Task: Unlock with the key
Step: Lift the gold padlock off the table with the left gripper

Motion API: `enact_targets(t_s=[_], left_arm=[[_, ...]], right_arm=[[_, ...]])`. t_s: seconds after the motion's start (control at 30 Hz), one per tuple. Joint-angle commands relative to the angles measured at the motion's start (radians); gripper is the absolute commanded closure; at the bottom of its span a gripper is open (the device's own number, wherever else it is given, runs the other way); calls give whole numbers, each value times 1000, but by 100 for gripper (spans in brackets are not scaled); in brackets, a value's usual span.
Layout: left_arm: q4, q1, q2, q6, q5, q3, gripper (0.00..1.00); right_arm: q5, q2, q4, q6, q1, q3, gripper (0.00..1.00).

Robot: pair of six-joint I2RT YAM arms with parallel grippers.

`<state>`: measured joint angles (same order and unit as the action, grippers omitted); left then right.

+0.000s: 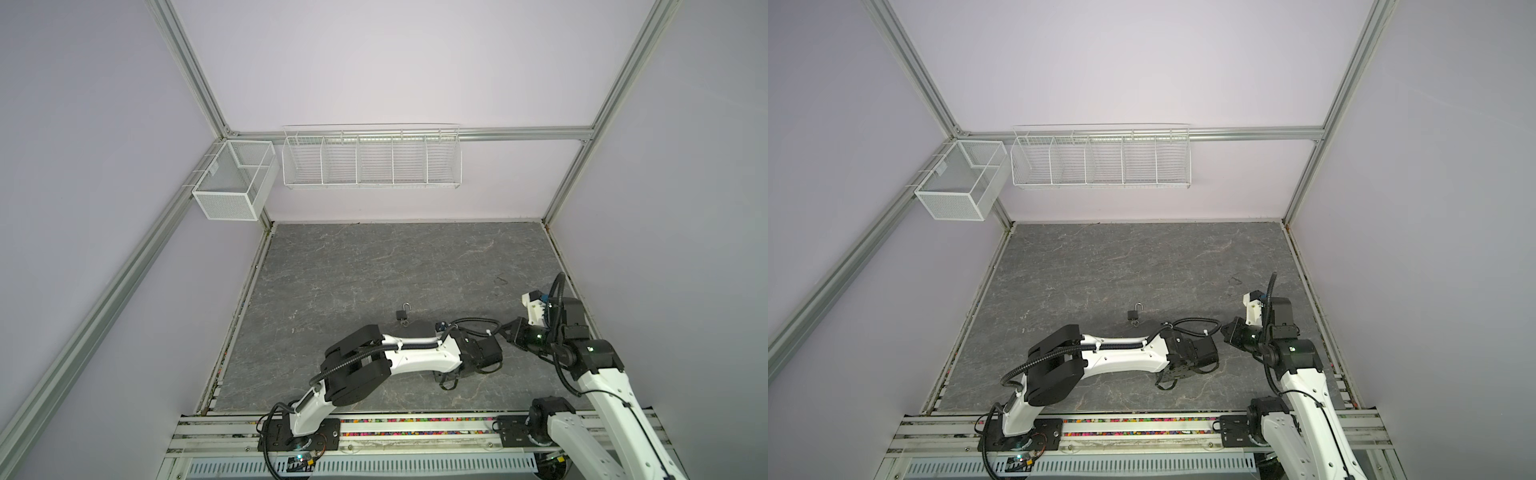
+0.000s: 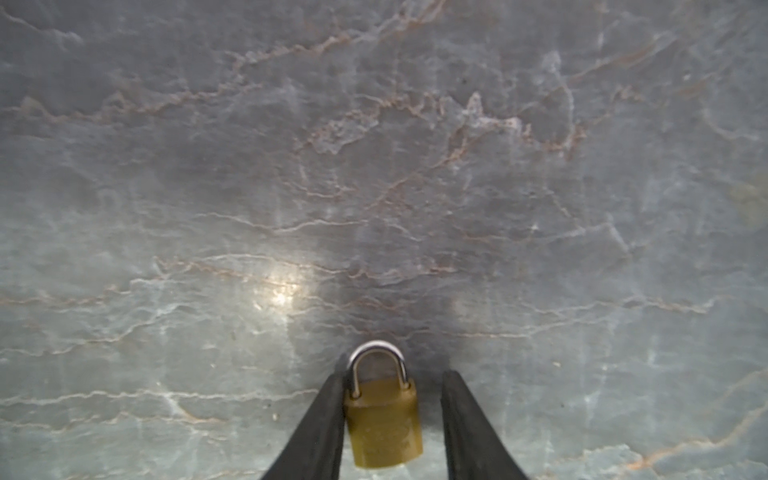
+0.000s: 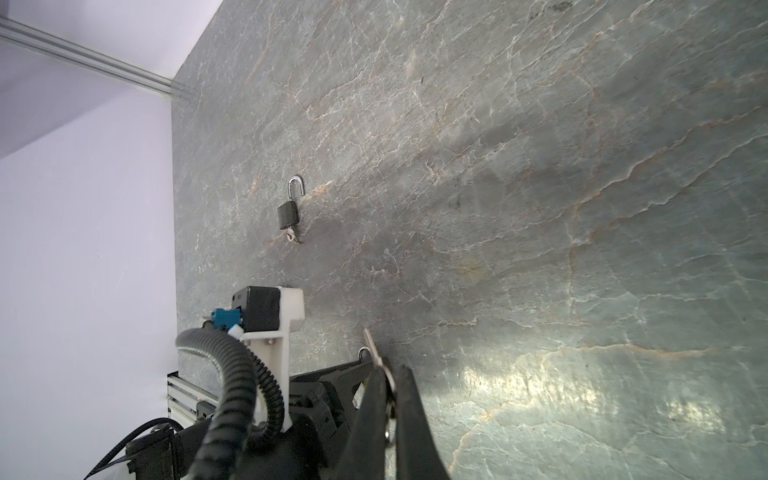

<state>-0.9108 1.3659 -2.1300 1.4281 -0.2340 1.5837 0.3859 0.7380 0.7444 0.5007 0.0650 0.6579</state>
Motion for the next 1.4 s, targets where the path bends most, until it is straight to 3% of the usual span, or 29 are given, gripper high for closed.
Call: enact_targets(t_s=[0.0,0.37,0.93,1.13,1.37], left_arm=[[-14,-4,-17,8,24,-27,62],[-72,4,-36,-11,27,-16,67],[-27,-4,13,-12,-1,-22,78],[-2,-24,124,6,-51,-64,82],[144,-65,377,64,-106,-231,85]], right_arm=[[4,-6,12,-3,-8,-8,94],[7,-5,7,8,-9,-11,94],[29,-1,1,1,-10,5,94],[46,-8,-4,-16,-8,17,94],[52,-42,-65,-4,41,13,93]])
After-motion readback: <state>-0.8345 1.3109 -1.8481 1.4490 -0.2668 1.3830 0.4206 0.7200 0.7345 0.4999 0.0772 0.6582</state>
